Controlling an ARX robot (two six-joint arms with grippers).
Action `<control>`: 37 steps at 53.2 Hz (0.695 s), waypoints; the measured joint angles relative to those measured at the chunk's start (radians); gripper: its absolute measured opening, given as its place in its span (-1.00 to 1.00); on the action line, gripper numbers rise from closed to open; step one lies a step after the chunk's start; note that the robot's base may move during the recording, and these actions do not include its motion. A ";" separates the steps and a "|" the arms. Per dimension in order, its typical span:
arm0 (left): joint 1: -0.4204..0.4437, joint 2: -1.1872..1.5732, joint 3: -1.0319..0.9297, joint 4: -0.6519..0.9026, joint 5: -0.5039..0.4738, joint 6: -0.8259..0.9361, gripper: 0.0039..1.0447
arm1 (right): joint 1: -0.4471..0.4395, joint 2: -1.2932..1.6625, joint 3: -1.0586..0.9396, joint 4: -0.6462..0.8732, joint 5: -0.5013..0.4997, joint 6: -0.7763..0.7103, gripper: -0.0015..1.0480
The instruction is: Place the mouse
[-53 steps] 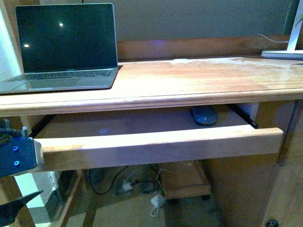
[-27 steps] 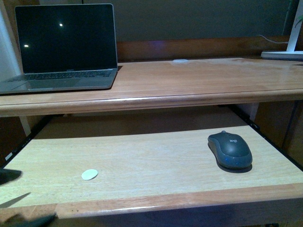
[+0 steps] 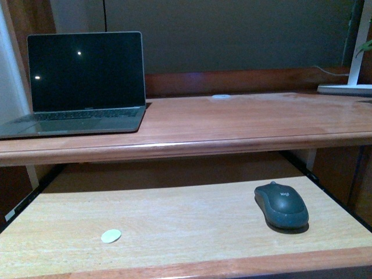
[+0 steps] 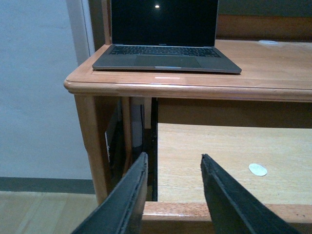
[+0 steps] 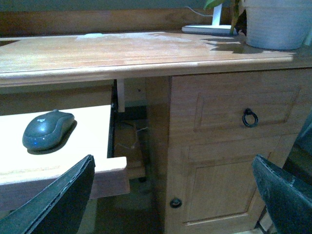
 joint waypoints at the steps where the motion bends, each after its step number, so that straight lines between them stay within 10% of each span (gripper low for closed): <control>1: 0.007 -0.004 -0.002 -0.002 0.011 0.000 -0.37 | 0.000 0.000 0.000 0.000 0.000 0.000 0.86; 11: 0.117 -0.063 -0.034 -0.020 0.103 0.006 -0.94 | -0.003 0.038 0.027 -0.091 -0.083 0.064 0.86; 37: 0.120 -0.186 -0.089 -0.080 0.113 0.010 -0.95 | 0.536 1.051 0.296 0.589 0.237 0.060 0.86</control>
